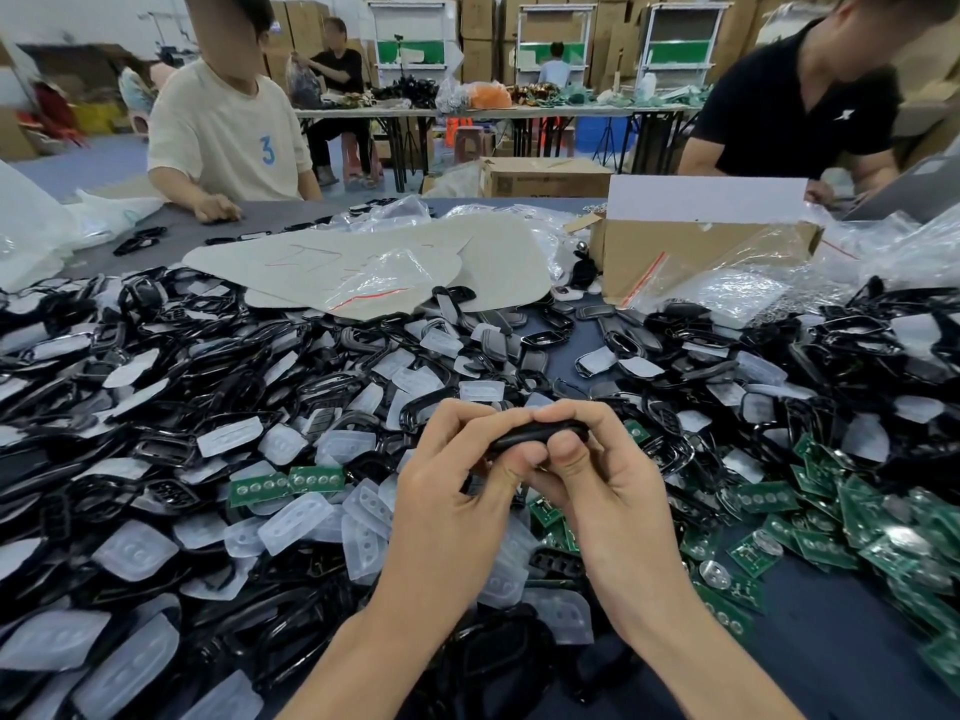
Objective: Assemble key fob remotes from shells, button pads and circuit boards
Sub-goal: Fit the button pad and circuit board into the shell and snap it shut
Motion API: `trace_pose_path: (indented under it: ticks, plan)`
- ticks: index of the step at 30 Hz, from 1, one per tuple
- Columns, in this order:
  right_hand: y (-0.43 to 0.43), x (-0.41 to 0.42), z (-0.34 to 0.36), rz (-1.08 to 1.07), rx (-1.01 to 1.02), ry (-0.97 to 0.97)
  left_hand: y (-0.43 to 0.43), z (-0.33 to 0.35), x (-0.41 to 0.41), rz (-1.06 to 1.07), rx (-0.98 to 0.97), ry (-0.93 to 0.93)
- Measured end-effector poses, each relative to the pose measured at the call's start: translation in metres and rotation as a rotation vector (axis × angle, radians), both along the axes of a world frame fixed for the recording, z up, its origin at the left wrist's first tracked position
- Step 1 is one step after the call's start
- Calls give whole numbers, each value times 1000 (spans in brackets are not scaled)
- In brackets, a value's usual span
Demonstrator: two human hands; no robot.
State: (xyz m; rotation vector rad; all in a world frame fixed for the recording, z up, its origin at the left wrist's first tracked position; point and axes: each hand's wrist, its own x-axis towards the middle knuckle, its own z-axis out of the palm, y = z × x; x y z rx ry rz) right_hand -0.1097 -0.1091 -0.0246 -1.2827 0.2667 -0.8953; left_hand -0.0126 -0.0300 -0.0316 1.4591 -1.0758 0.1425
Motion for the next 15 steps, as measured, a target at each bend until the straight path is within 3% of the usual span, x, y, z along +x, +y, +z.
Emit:
trace_pose_path:
  ticks: [15]
  plan:
    - [-1,0,2,29,11,12,2,6,0,-25,35,83]
